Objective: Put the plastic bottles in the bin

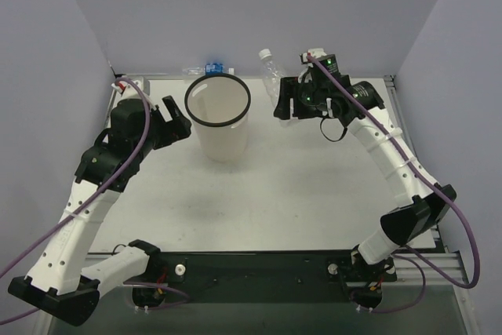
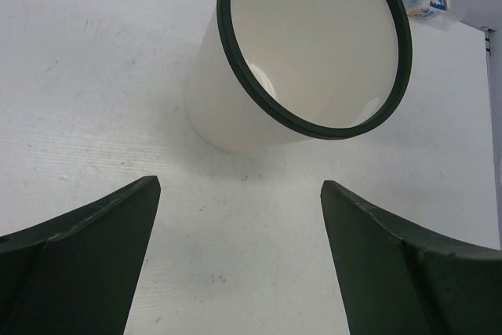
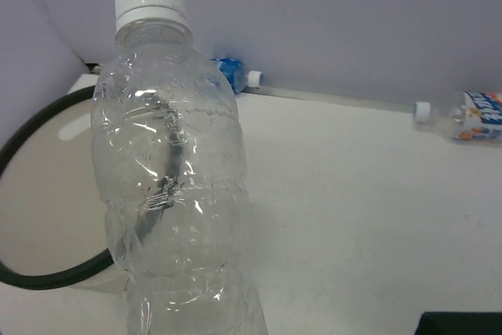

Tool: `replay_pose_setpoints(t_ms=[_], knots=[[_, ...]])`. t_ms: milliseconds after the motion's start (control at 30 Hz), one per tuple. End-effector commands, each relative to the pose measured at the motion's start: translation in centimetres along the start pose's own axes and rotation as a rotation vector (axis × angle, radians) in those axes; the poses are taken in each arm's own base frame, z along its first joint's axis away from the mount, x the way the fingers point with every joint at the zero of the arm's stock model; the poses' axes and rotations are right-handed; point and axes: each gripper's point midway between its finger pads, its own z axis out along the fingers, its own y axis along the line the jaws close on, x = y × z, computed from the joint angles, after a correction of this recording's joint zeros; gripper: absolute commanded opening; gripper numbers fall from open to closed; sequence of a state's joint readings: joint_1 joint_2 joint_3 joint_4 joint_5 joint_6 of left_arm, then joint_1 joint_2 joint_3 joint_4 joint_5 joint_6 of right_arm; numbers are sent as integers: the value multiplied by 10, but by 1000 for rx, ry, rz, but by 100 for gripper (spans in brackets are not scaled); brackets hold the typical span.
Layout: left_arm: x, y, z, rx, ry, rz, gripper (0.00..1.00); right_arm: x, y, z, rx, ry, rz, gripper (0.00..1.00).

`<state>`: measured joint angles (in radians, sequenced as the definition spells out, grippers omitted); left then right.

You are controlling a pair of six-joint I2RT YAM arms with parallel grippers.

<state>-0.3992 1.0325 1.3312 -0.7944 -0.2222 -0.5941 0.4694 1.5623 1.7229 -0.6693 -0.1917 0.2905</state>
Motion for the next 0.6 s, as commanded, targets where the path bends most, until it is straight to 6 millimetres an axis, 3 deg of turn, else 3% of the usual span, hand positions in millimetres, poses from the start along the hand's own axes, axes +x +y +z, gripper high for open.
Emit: replay_pose_setpoints(t_ms=[0,167,200,300,567], knots=[[-22,-7,-4,28,-83,-9,95,-14,38,-2,-136,0,-77,53],[-24,-4,-7,20,-101,-16,95,-50,76,5,-207,-80,-125,54],[-25,-3,-10,20,-107,-17,95,-52,80,18,-208,-69,-129,54],[-27,0,-16,12,-117,-19,95,-67,96,30,-234,-90,-130,54],[-28,10,-34,-11,-130,-14,95,-74,127,63,-307,-107,-153,54]])
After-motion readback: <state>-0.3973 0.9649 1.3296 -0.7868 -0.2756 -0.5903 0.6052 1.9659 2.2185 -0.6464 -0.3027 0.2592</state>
